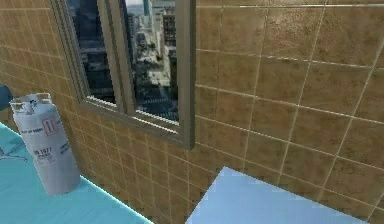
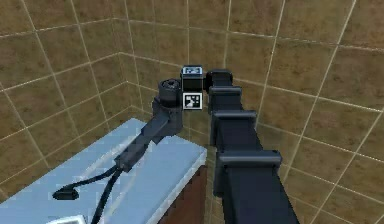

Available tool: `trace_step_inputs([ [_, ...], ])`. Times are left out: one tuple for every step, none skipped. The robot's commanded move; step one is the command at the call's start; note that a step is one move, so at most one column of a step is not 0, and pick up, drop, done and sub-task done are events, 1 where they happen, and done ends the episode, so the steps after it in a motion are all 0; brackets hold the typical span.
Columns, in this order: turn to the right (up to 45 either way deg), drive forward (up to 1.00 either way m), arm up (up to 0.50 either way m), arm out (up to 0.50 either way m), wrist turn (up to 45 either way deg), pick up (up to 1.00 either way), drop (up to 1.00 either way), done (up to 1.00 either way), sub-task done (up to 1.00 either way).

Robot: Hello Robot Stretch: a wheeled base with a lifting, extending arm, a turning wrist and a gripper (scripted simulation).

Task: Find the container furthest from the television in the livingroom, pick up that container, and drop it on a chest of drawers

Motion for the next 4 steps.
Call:
trace_step_inputs([
  [0.0, 0.0, 0.0, 0.0, 39.0, 0.0, 0.0, 0.0, 0.0],
  [0.0, 0.0, -0.26, 0.0, 0.0, 0.0, 0.0, 0.0, 0.0],
  [0.0, 0.0, 0.0, 0.0, 0.0, 0.0, 1.0, 0.0, 0.0],
  [0.0, 0.0, 0.0, -0.1, 0.0, 0.0, 0.0, 0.0, 0.0],
])
